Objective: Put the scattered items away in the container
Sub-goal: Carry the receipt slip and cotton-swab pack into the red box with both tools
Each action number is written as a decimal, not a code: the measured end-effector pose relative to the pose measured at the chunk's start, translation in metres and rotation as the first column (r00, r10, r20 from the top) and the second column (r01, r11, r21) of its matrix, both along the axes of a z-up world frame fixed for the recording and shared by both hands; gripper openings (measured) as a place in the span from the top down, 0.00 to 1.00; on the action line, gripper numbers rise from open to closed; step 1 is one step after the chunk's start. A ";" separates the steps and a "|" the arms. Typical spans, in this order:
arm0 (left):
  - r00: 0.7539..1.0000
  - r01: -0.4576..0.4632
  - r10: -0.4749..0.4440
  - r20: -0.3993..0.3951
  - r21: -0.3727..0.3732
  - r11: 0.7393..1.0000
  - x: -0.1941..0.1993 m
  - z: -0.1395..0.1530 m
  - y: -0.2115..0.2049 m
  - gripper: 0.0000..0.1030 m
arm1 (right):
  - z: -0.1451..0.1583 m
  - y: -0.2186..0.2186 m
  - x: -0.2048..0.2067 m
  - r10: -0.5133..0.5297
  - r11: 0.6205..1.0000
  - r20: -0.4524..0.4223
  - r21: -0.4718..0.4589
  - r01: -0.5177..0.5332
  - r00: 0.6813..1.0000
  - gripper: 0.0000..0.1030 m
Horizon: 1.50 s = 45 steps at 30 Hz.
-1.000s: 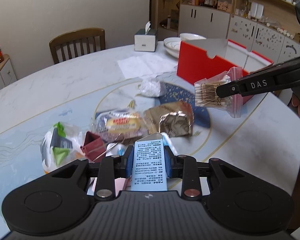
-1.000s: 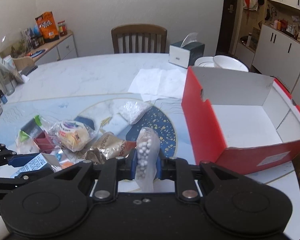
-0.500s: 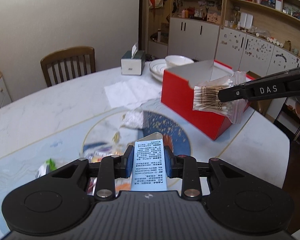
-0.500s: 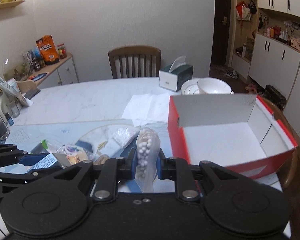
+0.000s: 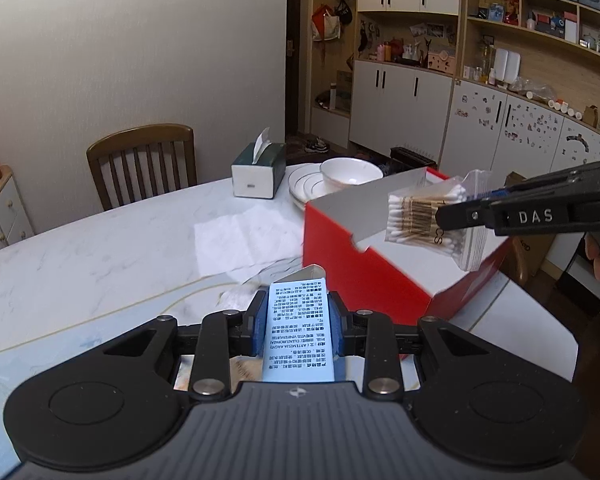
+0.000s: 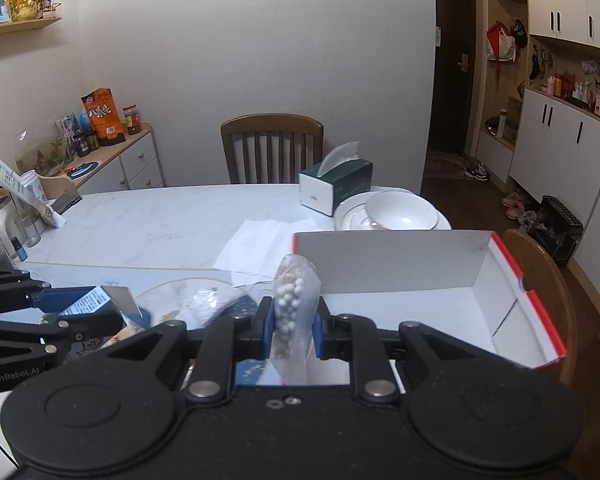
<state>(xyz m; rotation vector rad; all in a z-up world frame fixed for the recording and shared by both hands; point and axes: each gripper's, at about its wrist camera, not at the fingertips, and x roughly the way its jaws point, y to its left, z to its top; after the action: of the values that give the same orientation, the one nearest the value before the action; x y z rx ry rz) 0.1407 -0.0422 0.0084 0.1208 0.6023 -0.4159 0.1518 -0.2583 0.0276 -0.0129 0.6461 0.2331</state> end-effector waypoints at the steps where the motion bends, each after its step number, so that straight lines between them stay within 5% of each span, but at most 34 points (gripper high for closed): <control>1: 1.000 -0.001 0.001 0.003 0.003 1.000 0.002 0.001 -0.006 0.71 | -0.001 -0.005 0.002 0.001 1.000 0.001 -0.001 -0.001 1.000 0.83; 22: 0.997 0.078 -0.078 -0.009 0.080 0.994 0.060 -0.010 -0.144 0.71 | -0.031 -0.107 0.038 -0.042 0.999 -0.037 -0.013 0.042 0.998 0.83; 45: 0.977 0.157 -0.120 -0.178 0.210 0.965 0.154 -0.069 -0.226 0.71 | -0.075 -0.140 0.087 -0.063 0.996 -0.114 -0.062 0.056 0.992 0.83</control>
<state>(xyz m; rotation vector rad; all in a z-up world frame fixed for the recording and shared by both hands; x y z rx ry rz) 0.2949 -0.2680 -0.0609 0.3480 0.8059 -0.4967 0.2389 -0.3985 -0.0472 -0.0369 0.7676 0.1578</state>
